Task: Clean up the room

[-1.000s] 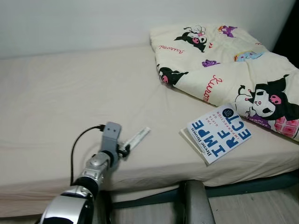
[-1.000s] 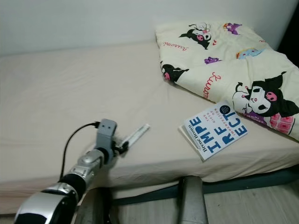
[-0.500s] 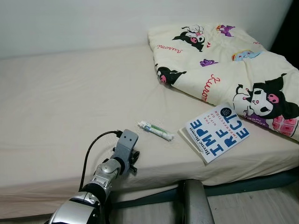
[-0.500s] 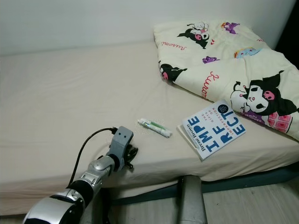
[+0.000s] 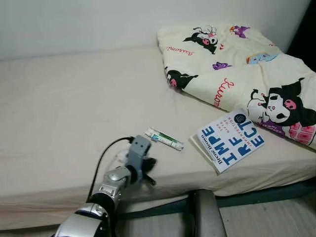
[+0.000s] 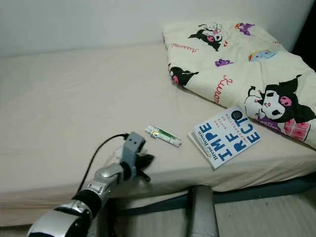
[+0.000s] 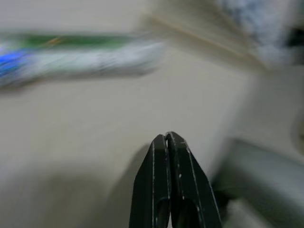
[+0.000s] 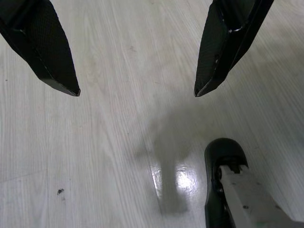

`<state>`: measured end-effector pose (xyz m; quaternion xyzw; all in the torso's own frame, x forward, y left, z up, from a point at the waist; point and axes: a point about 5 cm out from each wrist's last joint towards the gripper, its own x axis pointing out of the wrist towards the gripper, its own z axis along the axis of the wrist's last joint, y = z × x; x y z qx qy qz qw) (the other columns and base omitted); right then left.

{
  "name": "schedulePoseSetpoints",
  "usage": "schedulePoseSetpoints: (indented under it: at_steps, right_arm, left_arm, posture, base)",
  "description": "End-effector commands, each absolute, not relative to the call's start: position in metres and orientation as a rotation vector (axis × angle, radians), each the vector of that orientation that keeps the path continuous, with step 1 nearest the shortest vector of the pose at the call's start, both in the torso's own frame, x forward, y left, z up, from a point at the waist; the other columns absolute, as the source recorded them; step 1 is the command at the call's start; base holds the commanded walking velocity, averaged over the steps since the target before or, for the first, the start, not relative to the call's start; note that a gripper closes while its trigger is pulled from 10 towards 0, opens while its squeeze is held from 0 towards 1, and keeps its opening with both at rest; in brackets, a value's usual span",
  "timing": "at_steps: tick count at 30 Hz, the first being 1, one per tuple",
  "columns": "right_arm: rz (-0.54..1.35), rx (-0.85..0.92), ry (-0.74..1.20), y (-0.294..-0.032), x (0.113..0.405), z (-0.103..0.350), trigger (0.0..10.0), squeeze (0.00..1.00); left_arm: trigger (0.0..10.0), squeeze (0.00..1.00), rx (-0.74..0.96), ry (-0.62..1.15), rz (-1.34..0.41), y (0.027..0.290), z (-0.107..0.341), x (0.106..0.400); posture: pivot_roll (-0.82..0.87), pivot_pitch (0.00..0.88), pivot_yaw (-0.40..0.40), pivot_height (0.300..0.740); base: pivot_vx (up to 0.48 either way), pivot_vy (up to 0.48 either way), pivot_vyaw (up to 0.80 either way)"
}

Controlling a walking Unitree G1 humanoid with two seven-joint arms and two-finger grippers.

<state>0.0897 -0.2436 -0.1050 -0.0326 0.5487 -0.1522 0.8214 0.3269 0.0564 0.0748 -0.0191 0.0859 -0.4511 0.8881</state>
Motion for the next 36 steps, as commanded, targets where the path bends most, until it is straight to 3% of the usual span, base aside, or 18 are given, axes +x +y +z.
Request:
schedulePoseSetpoints:
  at_steps: [1,7,10,11,12,13,14,16,19,24,28,29,35,36]
  right_arm:
    - [-0.325,-0.051,1.196,-0.240,0.083,-0.108,10.0,0.00]
    - [-0.316,-0.050,1.196,-0.238,0.088,-0.107,10.0,0.00]
    - [-0.315,-0.050,1.196,-0.238,0.089,-0.107,10.0,0.00]
    - [-0.313,-0.051,1.197,-0.238,0.089,-0.107,10.0,0.00]
    - [-0.311,-0.052,1.197,-0.238,0.090,-0.107,10.0,0.00]
    - [-0.311,-0.052,1.197,-0.238,0.090,-0.107,10.0,0.00]
    - [-0.310,-0.052,1.197,-0.238,0.090,-0.107,10.0,0.00]
    - [-0.308,-0.053,1.197,-0.238,0.091,-0.107,10.0,0.00]
    - [-0.307,-0.054,1.197,-0.238,0.091,-0.107,10.0,0.00]
    - [-0.308,-0.053,1.198,-0.239,0.092,-0.107,10.0,0.00]
    - [-0.313,-0.053,1.199,-0.241,0.091,-0.106,10.0,0.00]
    - [-0.326,-0.058,1.205,-0.246,0.088,-0.106,10.0,0.00]
    - [-0.361,-0.063,1.211,-0.256,0.084,-0.104,10.0,0.00]
    - [-0.374,-0.062,1.209,-0.259,0.083,-0.103,10.0,0.00]
  left_arm:
    - [0.0,0.00,-0.070,0.177,-1.010,0.057,0.075,0.323]
    - [0.0,0.00,-0.252,0.060,-1.268,0.061,0.116,0.309]
    - [0.0,0.00,-0.271,0.020,-1.260,0.064,0.125,0.311]
    - [9.7,0.00,-0.261,-0.018,-1.164,0.068,0.134,0.321]
    - [10.0,0.00,-0.231,-0.052,-1.047,0.073,0.139,0.333]
    - [10.0,0.00,-0.231,-0.052,-1.047,0.073,0.139,0.333]
    - [10.0,1.00,-0.192,-0.060,-0.847,0.086,0.142,0.351]
    - [10.0,1.00,-0.058,-0.056,-0.594,0.109,0.141,0.368]
    - [10.0,1.00,0.092,-0.052,-0.509,0.125,0.138,0.369]
    - [10.0,1.00,0.300,0.000,-0.555,0.140,0.129,0.360]
    - [10.0,1.00,0.296,0.046,-0.638,0.151,0.128,0.353]
    - [10.0,1.00,0.293,0.093,-0.674,0.167,0.129,0.351]
    - [10.0,1.00,0.336,0.154,-0.612,0.185,0.117,0.351]
    - [10.0,0.00,0.334,0.170,-0.585,0.185,0.110,0.351]
  posture:
    - [-0.06,0.226,0.058,0.506]
    - [-0.05,0.208,0.054,0.506]
    - [-0.05,0.203,0.052,0.506]
    - [-0.05,0.199,0.050,0.506]
    - [-0.05,0.199,0.050,0.506]
    - [-0.05,0.199,0.050,0.506]
    - [-0.05,0.195,0.049,0.506]
    - [-0.05,0.189,0.049,0.506]
    - [-0.05,0.186,0.049,0.506]
    - [-0.05,0.187,0.050,0.506]
    - [-0.05,0.186,0.046,0.506]
    - [-0.04,0.186,0.042,0.506]
    - [-0.04,0.181,0.041,0.506]
    - [-0.04,0.181,0.043,0.506]
  base:
    - [0.000,0.000,0.00]
    - [0.000,0.000,0.00]
    - [0.000,0.000,0.00]
    - [0.000,0.000,0.00]
    - [0.000,0.000,0.00]
    - [0.000,0.000,0.00]
    - [0.000,0.000,0.00]
    - [0.000,0.000,0.00]
    - [0.000,0.000,0.00]
    - [0.000,0.000,0.00]
    - [0.000,0.000,0.00]
    - [0.000,0.000,0.00]
    - [0.000,0.000,0.00]
    - [0.000,0.000,0.00]
